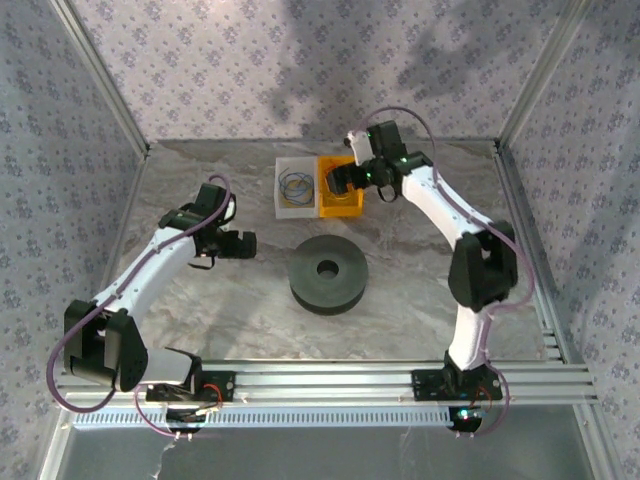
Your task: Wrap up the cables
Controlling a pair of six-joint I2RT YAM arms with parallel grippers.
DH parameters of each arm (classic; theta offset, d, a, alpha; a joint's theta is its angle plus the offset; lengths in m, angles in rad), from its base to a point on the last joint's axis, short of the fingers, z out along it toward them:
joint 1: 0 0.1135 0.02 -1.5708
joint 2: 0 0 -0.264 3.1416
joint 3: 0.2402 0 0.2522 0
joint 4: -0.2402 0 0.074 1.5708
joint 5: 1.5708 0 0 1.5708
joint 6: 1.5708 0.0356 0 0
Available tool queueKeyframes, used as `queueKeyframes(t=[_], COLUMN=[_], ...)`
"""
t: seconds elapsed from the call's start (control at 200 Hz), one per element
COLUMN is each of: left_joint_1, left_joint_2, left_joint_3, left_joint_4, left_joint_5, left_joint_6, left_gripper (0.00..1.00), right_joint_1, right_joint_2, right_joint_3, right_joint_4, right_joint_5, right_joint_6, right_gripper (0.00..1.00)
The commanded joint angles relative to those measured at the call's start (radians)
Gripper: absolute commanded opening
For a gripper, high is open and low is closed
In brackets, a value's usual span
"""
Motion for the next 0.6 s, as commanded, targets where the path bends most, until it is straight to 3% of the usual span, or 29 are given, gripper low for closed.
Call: queueKeyframes(t=[0.0,0.16,0.595], left_joint_1=[-0.005,-0.005,-0.004], left_joint_2=[0.005,0.012,0.015], left_joint_3=[0.036,0.034,0.037], left_joint_4=[-0.03,-0.024,-0.034], left_joint_5=[0.011,0.022,0.026], left_joint_6=[0.018,0.023,0.031], left_gripper=[1.0,1.0,1.0], right_joint_1=[0.0,0.001,-0.006], right_joint_2=[0.112,0.269,0.484], right_joint_3=[0.156,0.322,0.507], right_joint_4=[-0.04,-0.022,0.023], right_joint_5=[0.02,0.043,0.084], right_joint_6=[-0.059,-0.074,-0.082], right_gripper=[0.92,0.82,0.62])
